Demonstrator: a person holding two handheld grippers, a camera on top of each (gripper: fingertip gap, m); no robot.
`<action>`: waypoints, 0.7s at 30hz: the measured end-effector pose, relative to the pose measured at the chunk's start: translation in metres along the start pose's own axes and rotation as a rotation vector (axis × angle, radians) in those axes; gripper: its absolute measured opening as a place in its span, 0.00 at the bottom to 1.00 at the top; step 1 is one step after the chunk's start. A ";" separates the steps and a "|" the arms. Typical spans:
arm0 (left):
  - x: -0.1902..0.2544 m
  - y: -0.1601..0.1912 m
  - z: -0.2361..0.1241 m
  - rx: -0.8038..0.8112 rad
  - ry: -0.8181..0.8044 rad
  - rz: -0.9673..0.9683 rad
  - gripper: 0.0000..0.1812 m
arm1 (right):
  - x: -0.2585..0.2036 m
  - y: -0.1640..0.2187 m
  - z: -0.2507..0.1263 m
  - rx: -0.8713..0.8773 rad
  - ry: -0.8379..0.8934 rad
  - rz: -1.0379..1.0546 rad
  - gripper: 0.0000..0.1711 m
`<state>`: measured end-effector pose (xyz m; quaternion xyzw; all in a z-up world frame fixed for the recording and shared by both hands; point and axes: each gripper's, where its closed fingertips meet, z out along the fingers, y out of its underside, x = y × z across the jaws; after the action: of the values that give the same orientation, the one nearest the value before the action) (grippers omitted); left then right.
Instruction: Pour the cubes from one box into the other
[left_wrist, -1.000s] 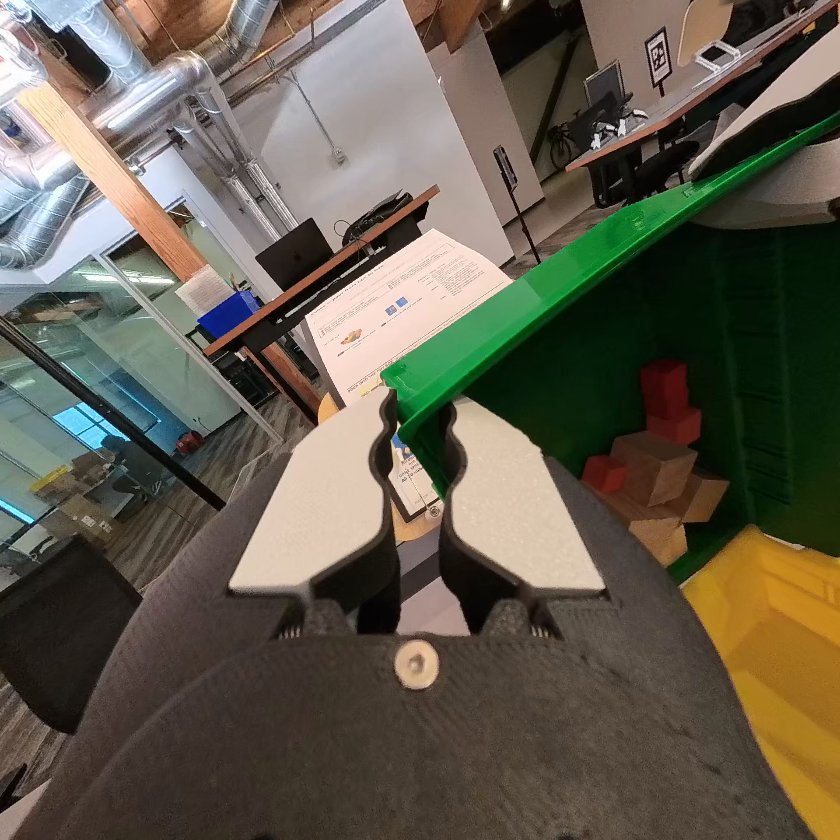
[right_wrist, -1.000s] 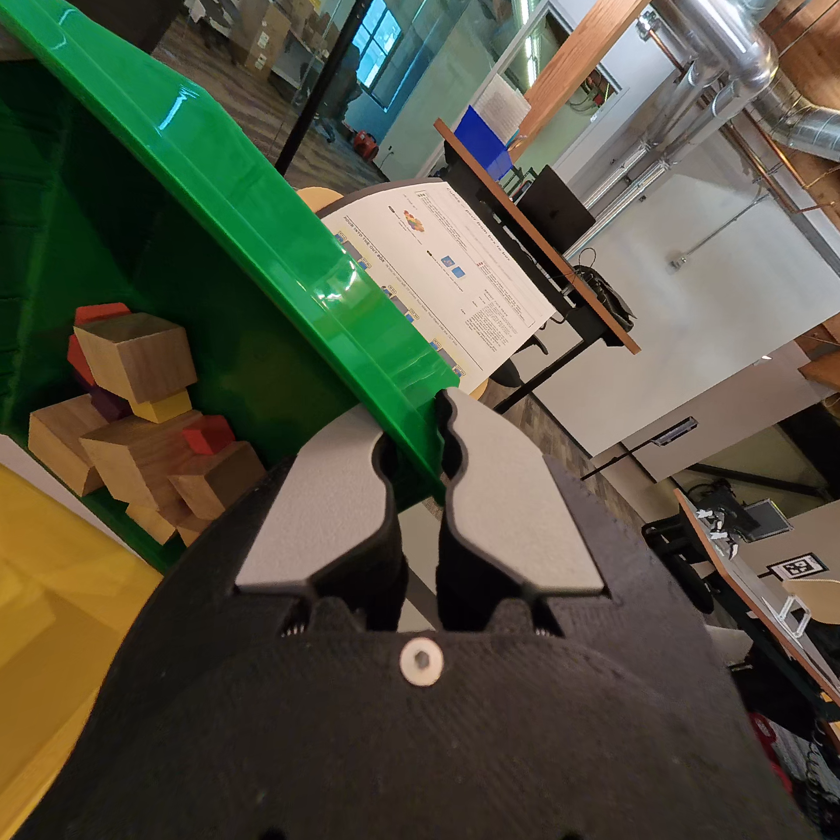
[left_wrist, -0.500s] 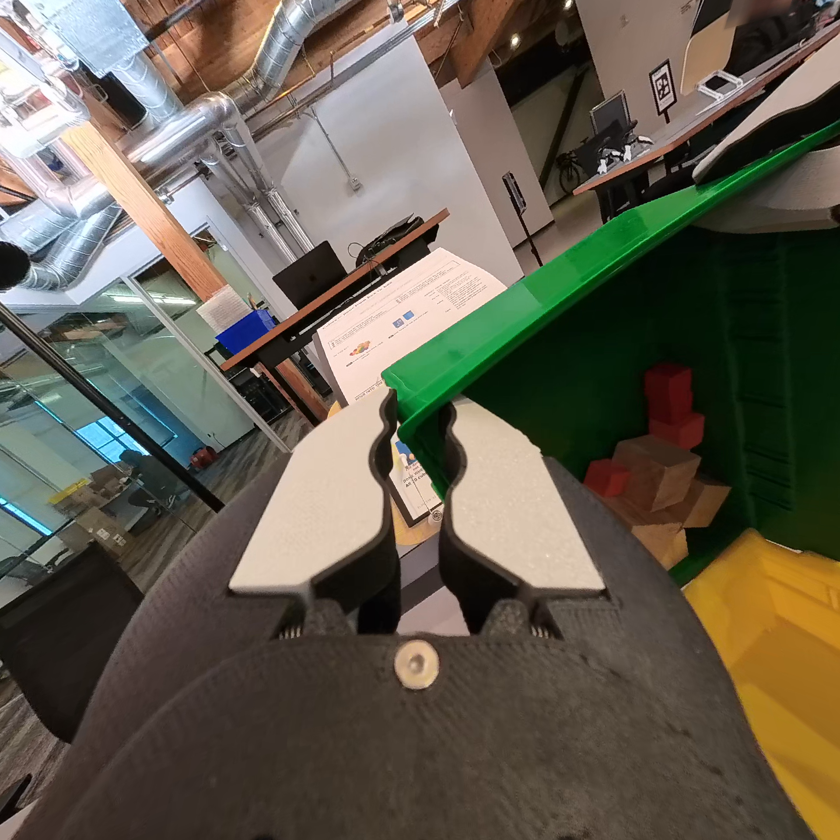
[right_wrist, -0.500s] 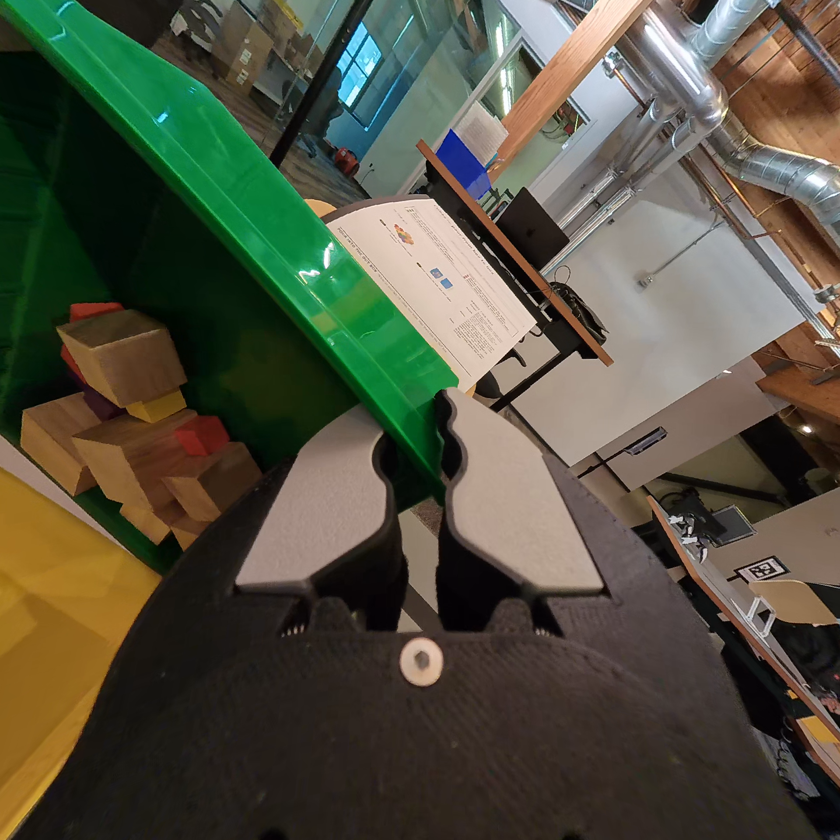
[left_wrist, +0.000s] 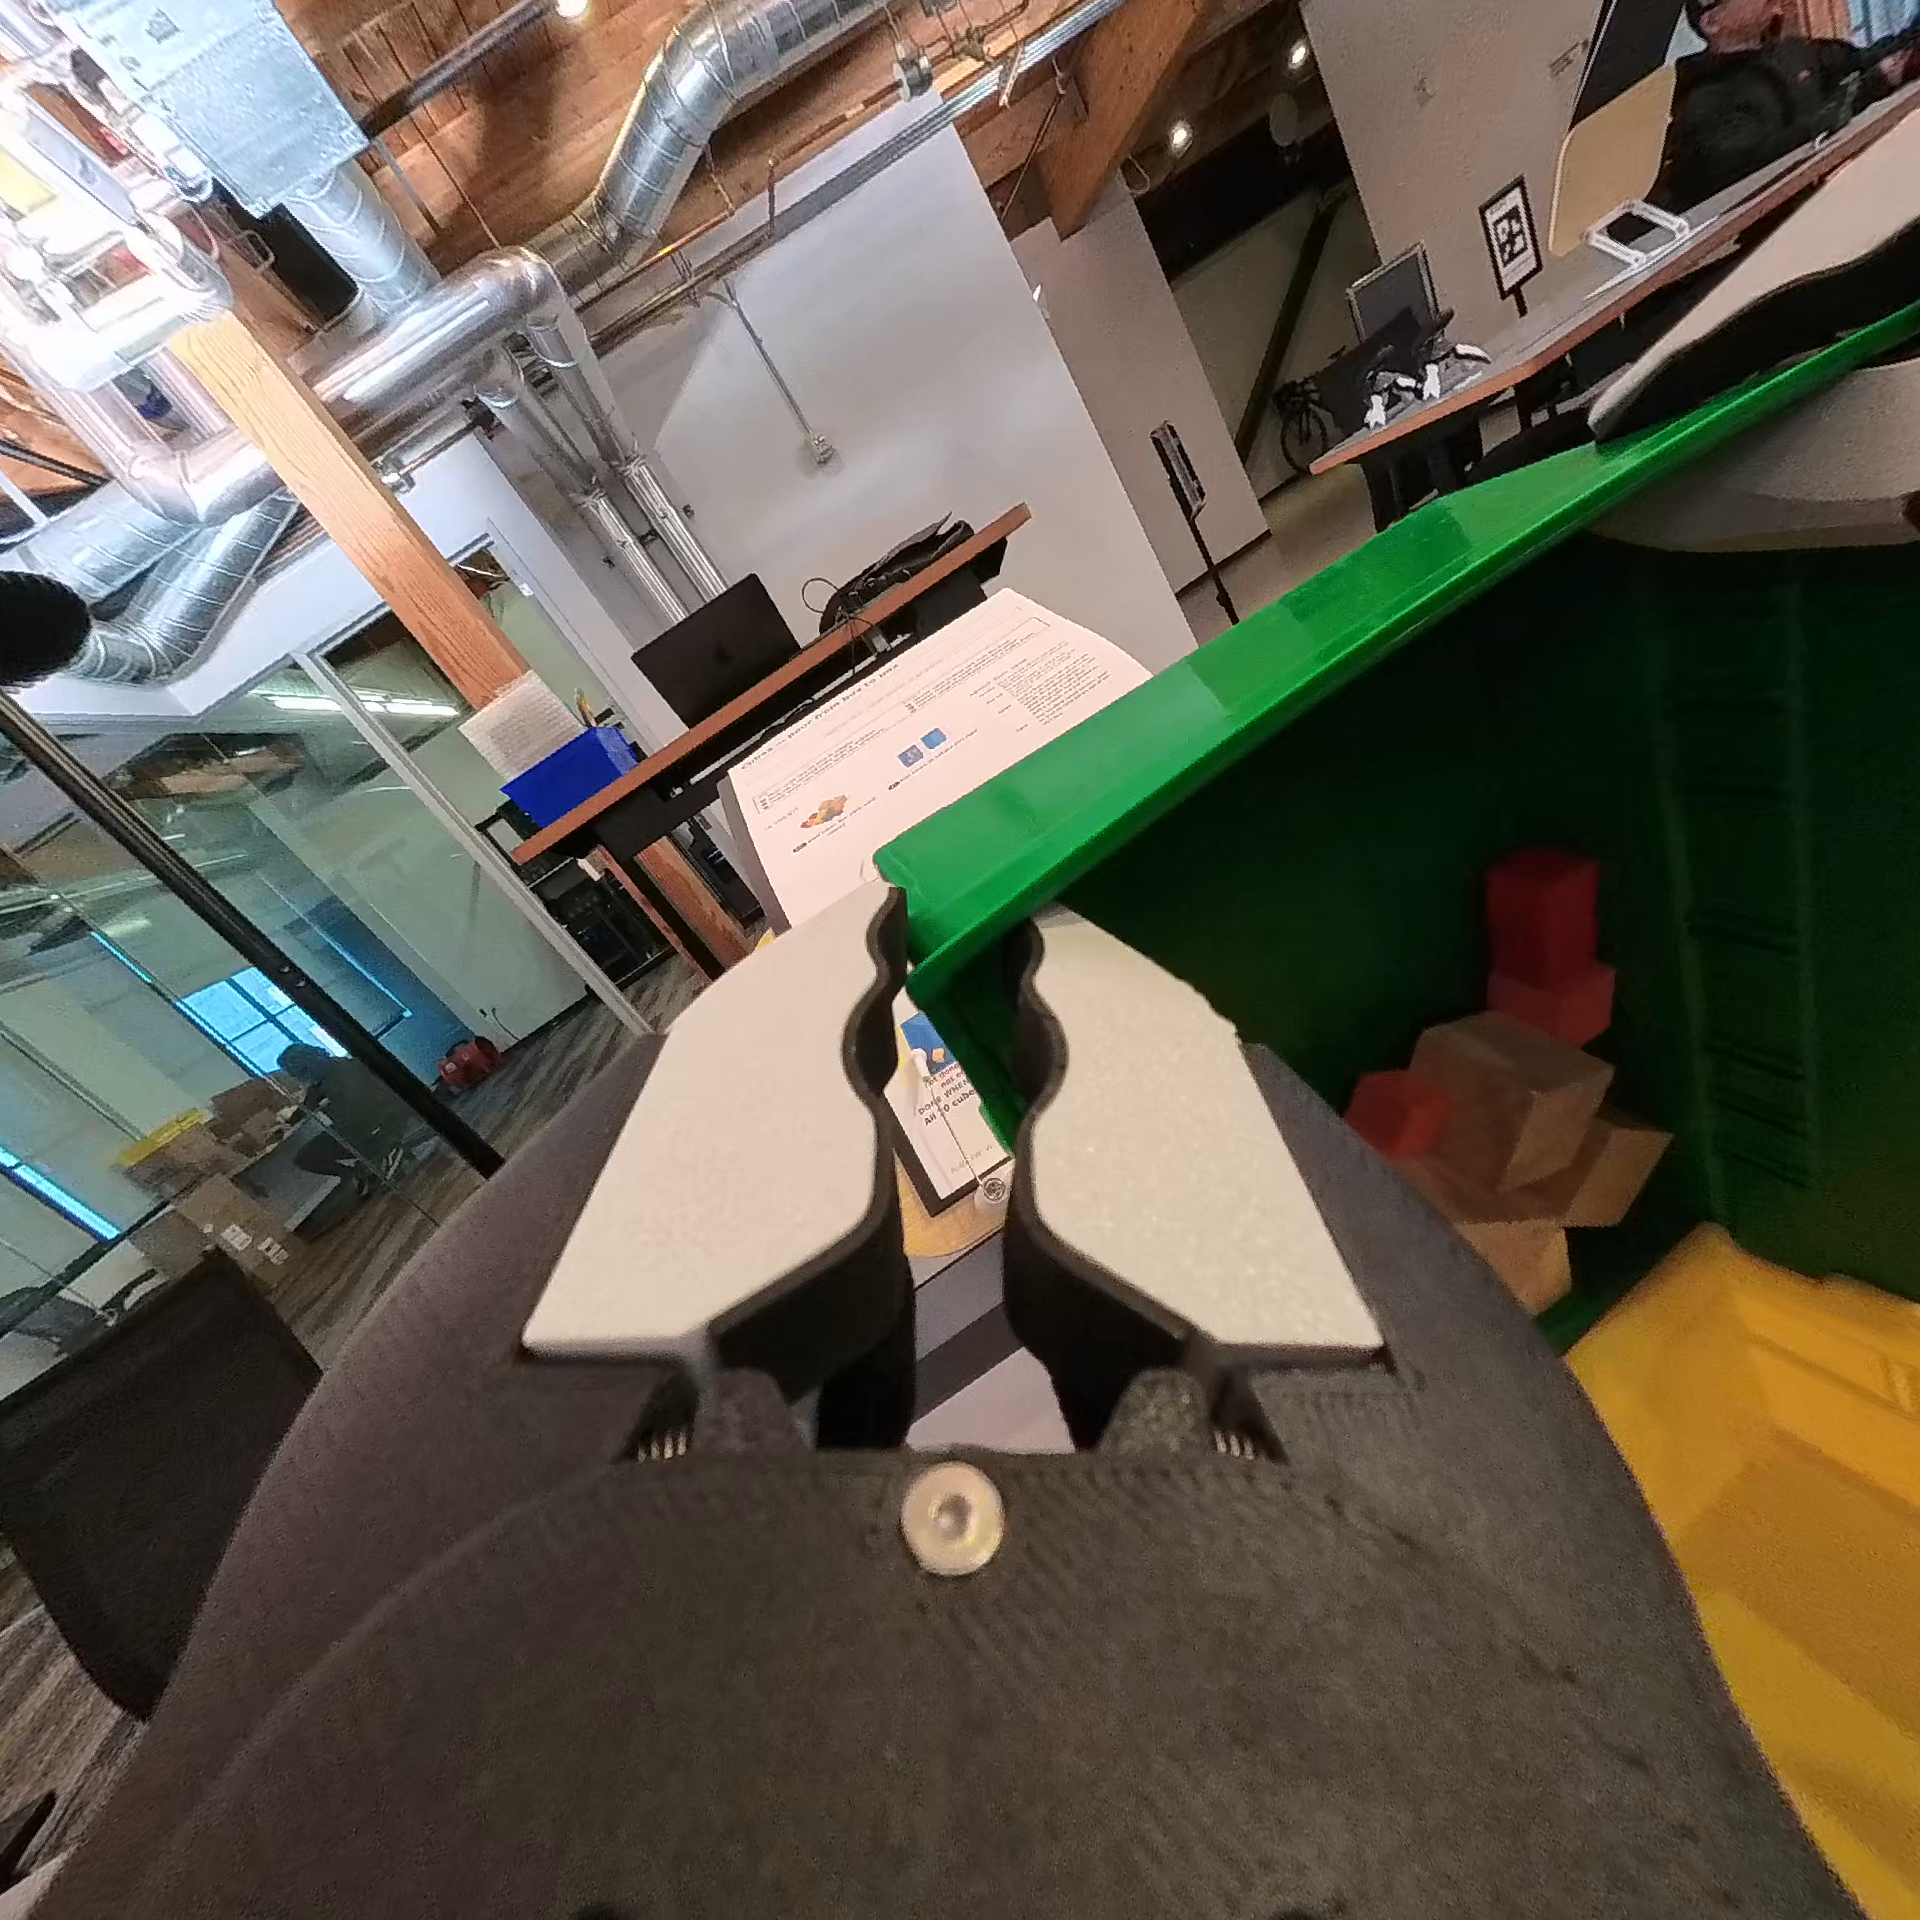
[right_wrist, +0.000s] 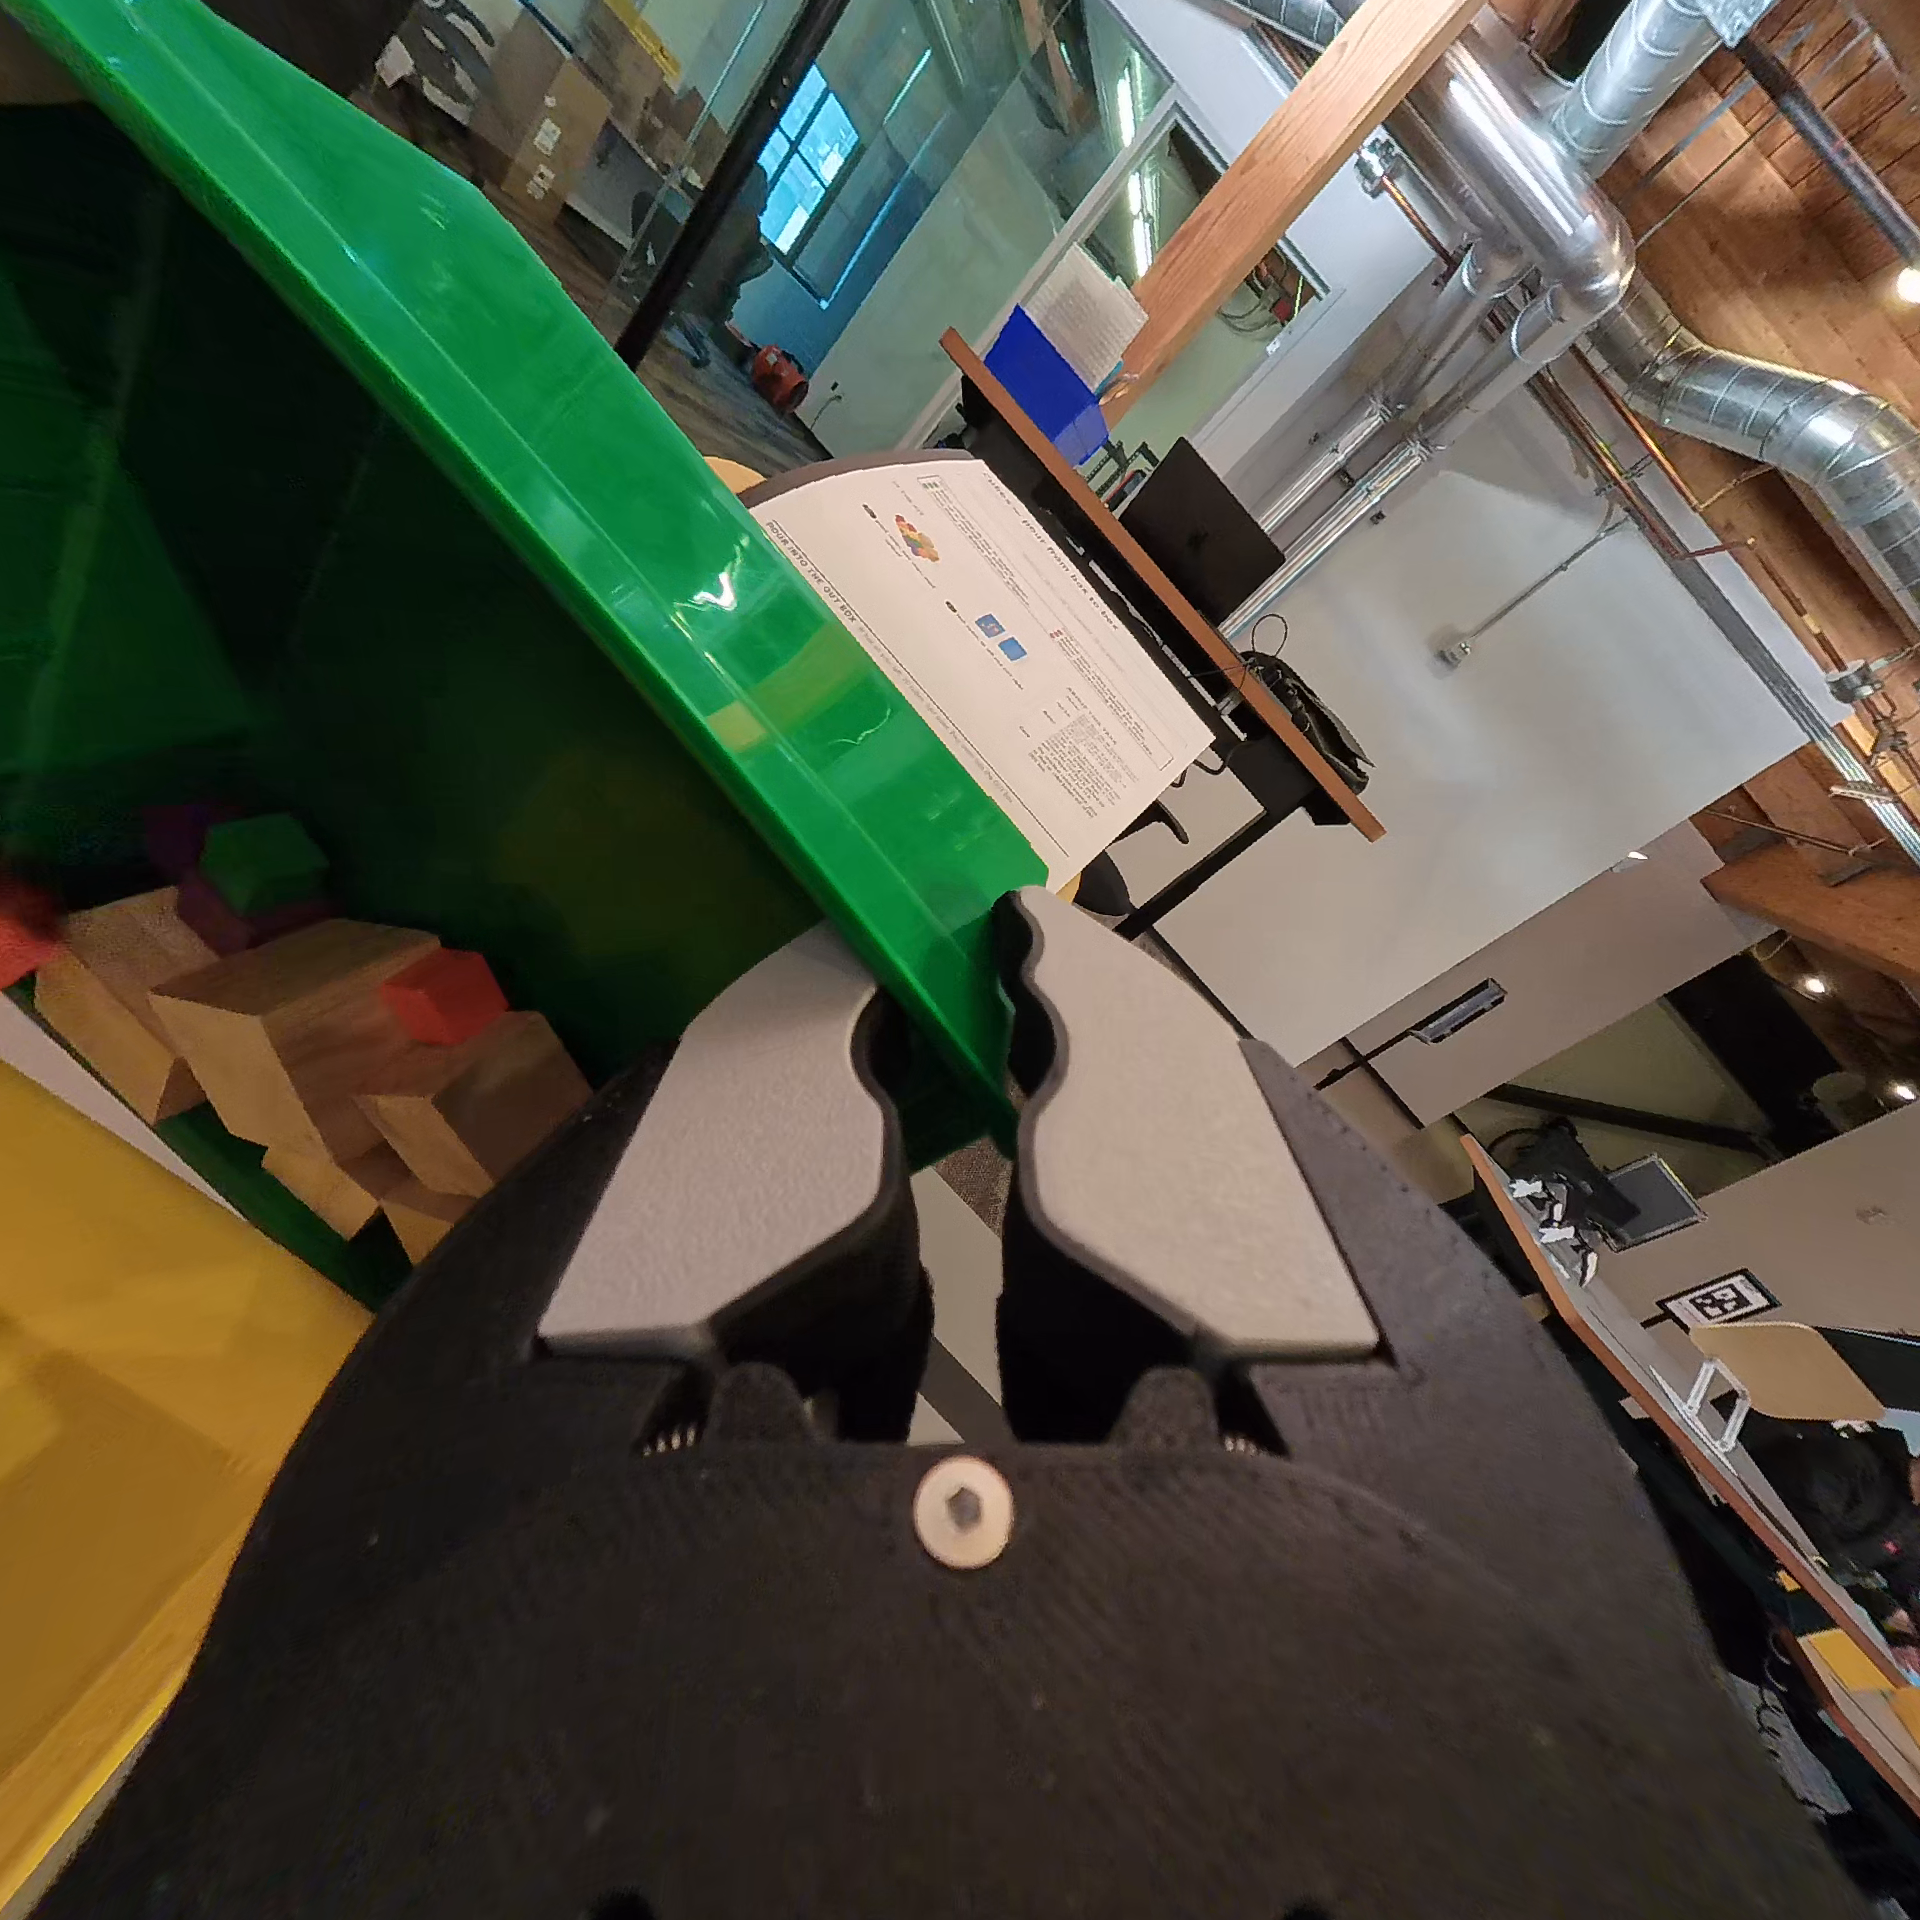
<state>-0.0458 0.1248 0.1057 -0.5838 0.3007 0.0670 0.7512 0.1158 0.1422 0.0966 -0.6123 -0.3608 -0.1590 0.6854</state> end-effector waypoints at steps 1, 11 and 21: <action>0.000 0.000 0.000 0.000 0.000 -0.002 0.09 | 0.000 0.000 0.000 0.000 0.001 -0.002 0.06; 0.001 -0.001 -0.005 0.010 -0.002 0.003 0.09 | -0.003 -0.001 -0.005 0.010 0.014 -0.009 0.06; -0.001 -0.001 -0.012 0.036 -0.016 -0.003 0.09 | -0.006 -0.007 -0.010 0.024 0.036 -0.037 0.05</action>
<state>-0.0509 0.1134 0.1051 -0.5702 0.2950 0.0651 0.7640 0.1104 0.1295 0.0973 -0.5941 -0.3616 -0.1781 0.6961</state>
